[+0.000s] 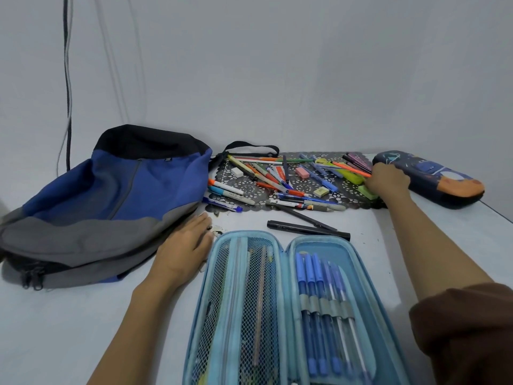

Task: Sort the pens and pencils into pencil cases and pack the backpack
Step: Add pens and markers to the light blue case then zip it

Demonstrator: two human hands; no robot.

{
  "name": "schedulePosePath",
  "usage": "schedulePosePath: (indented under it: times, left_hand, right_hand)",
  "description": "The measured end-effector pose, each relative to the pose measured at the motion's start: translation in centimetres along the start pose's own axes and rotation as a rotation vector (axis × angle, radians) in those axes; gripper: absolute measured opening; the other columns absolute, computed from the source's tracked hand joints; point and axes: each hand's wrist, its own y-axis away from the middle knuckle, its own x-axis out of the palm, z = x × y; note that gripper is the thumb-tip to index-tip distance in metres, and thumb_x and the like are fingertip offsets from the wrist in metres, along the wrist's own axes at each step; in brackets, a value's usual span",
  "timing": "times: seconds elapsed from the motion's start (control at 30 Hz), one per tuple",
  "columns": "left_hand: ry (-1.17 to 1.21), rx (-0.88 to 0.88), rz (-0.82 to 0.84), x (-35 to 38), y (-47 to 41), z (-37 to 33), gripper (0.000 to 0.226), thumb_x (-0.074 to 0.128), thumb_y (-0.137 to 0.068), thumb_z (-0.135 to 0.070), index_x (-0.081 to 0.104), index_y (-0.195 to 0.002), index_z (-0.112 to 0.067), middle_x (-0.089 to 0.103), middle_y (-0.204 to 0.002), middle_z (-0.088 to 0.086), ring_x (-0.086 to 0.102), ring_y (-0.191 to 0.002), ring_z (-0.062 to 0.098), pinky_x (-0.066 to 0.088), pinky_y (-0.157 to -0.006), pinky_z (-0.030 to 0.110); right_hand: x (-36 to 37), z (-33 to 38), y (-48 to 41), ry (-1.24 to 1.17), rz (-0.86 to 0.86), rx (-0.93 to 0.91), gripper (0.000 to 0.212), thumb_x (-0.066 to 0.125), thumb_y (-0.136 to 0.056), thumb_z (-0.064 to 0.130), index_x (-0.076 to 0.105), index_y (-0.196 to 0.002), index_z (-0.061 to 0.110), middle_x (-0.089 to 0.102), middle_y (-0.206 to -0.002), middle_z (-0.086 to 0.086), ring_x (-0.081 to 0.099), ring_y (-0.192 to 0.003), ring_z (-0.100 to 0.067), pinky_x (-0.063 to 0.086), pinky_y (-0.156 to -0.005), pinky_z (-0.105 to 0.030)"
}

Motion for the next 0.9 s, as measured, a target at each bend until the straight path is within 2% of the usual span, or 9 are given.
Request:
schedulePosePath:
  times: [0.2,0.37,0.53,0.6,0.7,0.77,0.83,0.9]
  left_hand:
    - [0.010,0.007,0.003,0.0,0.0,0.0,0.039,0.045,-0.101,-0.027,0.052,-0.138,-0.017,0.039,-0.153,-0.006,0.031,-0.142,0.009,0.024,-0.109,0.021]
    - [0.010,0.000,0.006,-0.2,0.2,-0.3,0.037,0.044,-0.101,-0.026,0.053,-0.136,-0.016,0.040,-0.152,-0.006,0.032,-0.141,0.010,0.026,-0.107,0.022]
    - [0.012,-0.008,0.005,-0.4,0.3,-0.7,0.036,0.044,-0.101,-0.026,0.054,-0.134,-0.015,0.044,-0.149,-0.006,0.036,-0.138,0.011,0.030,-0.104,0.024]
    - [0.017,-0.014,0.006,-0.5,0.4,-0.8,0.036,0.044,-0.101,-0.026,0.054,-0.135,-0.016,0.042,-0.150,-0.007,0.036,-0.139,0.011,0.030,-0.104,0.024]
    - [0.028,-0.031,0.012,-0.5,0.4,-0.8,0.036,0.045,-0.101,-0.026,0.054,-0.135,-0.016,0.043,-0.150,-0.006,0.036,-0.138,0.011,0.029,-0.103,0.023]
    - [0.056,-0.049,0.011,-0.5,0.3,-0.6,0.037,0.047,-0.100,-0.027,0.054,-0.136,-0.018,0.042,-0.150,-0.008,0.035,-0.139,0.011,0.028,-0.105,0.023]
    - [0.092,-0.065,0.020,-0.3,0.1,-0.1,0.039,0.050,-0.099,-0.029,0.054,-0.137,-0.021,0.041,-0.151,-0.008,0.034,-0.141,0.010,0.026,-0.109,0.024]
    - [0.117,-0.066,0.024,-0.2,-0.1,0.2,0.039,0.051,-0.098,-0.030,0.055,-0.136,-0.021,0.043,-0.150,-0.008,0.035,-0.140,0.010,0.027,-0.111,0.028]
  right_hand:
    - [-0.1,0.1,0.7,-0.013,0.024,0.003,0.037,0.049,-0.096,0.013,0.042,-0.129,-0.002,0.056,-0.126,-0.025,0.055,-0.114,-0.041,0.044,-0.088,-0.043]
    - [-0.1,0.4,1.4,-0.005,0.021,-0.023,0.024,0.050,-0.096,0.017,0.058,-0.114,0.003,0.063,-0.113,-0.018,0.059,-0.104,-0.036,0.039,-0.076,-0.036]
    - [-0.8,0.3,2.1,-0.064,0.034,0.036,0.026,0.048,-0.096,0.014,0.058,-0.117,0.003,0.063,-0.114,-0.018,0.060,-0.103,-0.036,0.044,-0.080,-0.038]
    - [-1.2,0.0,2.0,-0.208,0.094,0.069,0.027,0.044,-0.096,0.013,0.056,-0.116,0.000,0.065,-0.108,-0.021,0.063,-0.095,-0.037,0.049,-0.078,-0.040]
    - [-1.9,-0.4,1.9,-0.559,0.231,0.128,0.022,0.040,-0.094,0.006,0.052,-0.108,-0.007,0.069,-0.085,-0.024,0.067,-0.067,-0.035,0.059,-0.071,-0.046]
    - [-2.6,-0.6,2.5,-0.838,0.336,0.177,0.018,0.040,-0.096,0.004,0.049,-0.105,-0.009,0.068,-0.079,-0.025,0.064,-0.049,-0.028,0.058,-0.053,-0.036]
    - [-3.3,-0.6,3.2,-1.038,0.420,0.191,0.016,0.043,-0.097,0.005,0.051,-0.104,-0.007,0.066,-0.082,-0.022,0.062,-0.044,-0.021,0.051,-0.042,-0.026]
    - [-4.0,-0.3,4.0,-1.207,0.453,0.188,0.012,0.047,-0.098,0.006,0.054,-0.101,-0.003,0.064,-0.083,-0.017,0.062,-0.050,-0.018,0.052,-0.043,-0.024]
